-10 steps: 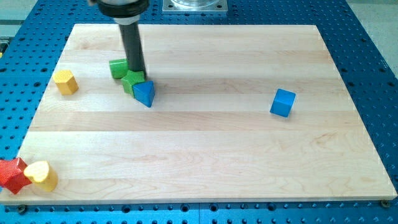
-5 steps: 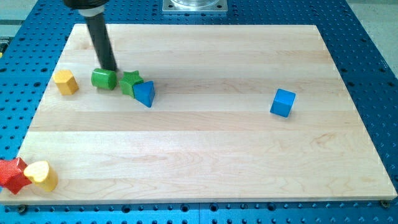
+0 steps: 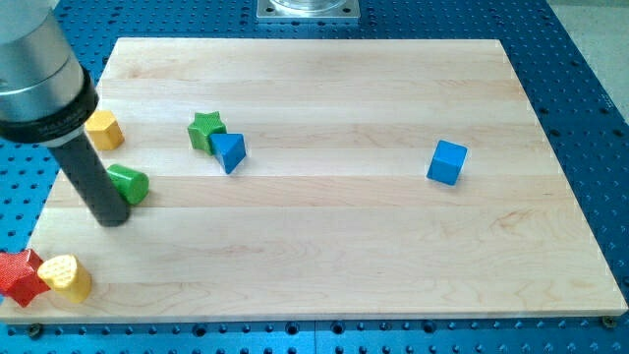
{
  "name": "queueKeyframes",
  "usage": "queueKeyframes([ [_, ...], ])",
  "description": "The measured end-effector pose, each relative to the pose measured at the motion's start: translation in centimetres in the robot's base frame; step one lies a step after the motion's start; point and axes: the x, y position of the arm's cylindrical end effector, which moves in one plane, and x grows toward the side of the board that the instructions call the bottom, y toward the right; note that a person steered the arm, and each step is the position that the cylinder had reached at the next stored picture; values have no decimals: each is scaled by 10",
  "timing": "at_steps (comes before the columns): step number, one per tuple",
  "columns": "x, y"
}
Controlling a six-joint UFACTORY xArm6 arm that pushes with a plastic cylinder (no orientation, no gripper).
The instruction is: Adjust the green star and blue triangle at the right side of the yellow hexagon
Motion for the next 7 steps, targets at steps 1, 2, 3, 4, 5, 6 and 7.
queueKeyframes([
  [1, -14, 6],
  [2, -14, 58],
  [3, -31, 147],
  [4, -64, 148],
  [5, -77, 96],
  [6, -79, 67],
  [7, -79, 100],
])
